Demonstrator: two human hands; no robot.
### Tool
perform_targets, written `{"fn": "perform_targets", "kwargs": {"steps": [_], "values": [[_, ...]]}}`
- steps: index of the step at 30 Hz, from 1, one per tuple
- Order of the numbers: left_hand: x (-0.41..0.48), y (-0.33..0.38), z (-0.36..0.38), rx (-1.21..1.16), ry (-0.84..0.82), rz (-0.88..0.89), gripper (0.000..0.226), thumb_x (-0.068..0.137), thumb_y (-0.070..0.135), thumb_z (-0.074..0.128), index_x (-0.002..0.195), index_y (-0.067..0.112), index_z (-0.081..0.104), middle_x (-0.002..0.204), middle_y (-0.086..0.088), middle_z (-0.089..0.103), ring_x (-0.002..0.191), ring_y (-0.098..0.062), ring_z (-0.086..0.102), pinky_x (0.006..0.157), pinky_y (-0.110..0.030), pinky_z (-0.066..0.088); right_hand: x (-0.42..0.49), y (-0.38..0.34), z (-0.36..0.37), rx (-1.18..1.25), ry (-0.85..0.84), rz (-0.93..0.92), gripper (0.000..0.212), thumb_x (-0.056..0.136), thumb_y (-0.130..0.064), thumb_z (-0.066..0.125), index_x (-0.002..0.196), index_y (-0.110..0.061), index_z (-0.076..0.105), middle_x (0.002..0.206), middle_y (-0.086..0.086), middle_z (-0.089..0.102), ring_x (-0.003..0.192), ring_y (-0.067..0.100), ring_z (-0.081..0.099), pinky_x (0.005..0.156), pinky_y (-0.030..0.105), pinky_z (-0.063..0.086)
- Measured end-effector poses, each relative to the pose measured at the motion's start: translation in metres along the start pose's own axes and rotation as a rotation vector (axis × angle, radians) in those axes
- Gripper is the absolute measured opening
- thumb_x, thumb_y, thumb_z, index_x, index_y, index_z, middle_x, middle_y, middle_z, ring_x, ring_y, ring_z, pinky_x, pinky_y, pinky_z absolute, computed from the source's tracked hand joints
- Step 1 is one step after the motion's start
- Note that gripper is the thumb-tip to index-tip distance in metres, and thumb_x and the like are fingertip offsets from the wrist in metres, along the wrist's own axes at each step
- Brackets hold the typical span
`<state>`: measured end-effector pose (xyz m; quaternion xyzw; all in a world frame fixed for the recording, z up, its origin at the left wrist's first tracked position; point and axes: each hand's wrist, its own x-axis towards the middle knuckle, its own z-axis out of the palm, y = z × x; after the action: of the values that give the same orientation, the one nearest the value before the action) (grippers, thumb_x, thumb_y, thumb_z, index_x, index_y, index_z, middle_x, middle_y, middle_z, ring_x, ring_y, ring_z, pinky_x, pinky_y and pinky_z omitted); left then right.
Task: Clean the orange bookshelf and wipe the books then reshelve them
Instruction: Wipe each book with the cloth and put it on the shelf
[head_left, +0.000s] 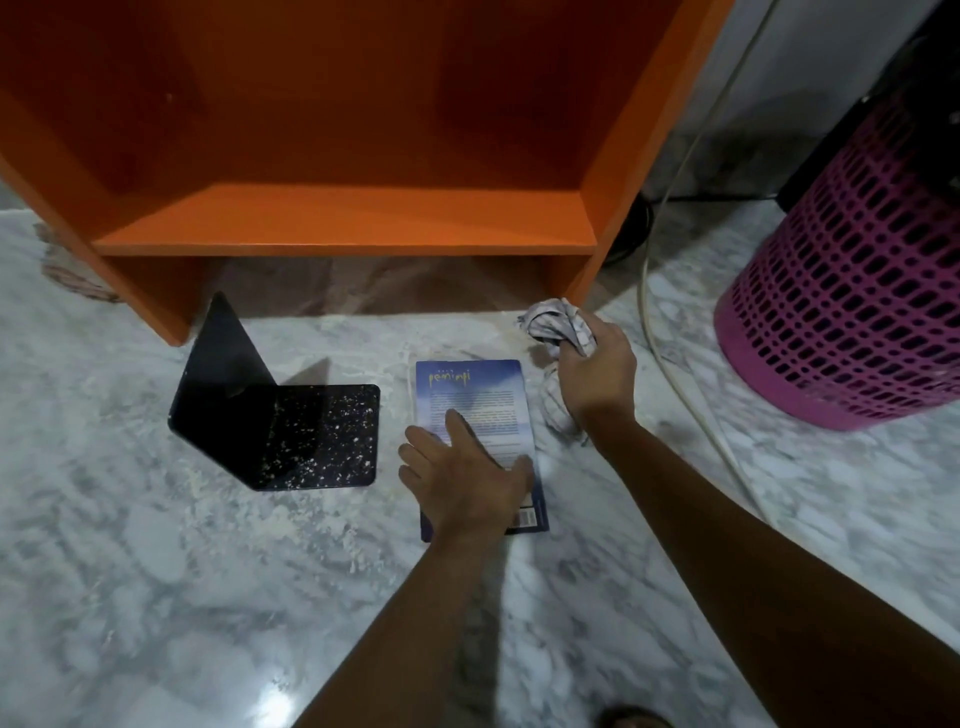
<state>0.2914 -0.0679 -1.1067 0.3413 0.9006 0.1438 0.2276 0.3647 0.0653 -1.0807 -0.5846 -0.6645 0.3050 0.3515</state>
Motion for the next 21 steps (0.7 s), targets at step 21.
{"fn": "perform_targets", "kwargs": {"steps": [21], "values": [[0.009, 0.033, 0.006, 0.210, -0.174, -0.130, 0.147, 0.054, 0.082, 0.070, 0.151, 0.011, -0.015, 0.155, -0.033, -0.006, 0.143, -0.049, 0.007, 0.113, -0.058, 0.020, -0.009, 0.006, -0.026, 0.172, 0.040, -0.031, 0.028, 0.089, -0.004, 0.056, 0.111, -0.011, 0.070, 0.103, 0.007, 0.064, 0.093, 0.016, 0.063, 0.089, 0.034, 0.054]]}}
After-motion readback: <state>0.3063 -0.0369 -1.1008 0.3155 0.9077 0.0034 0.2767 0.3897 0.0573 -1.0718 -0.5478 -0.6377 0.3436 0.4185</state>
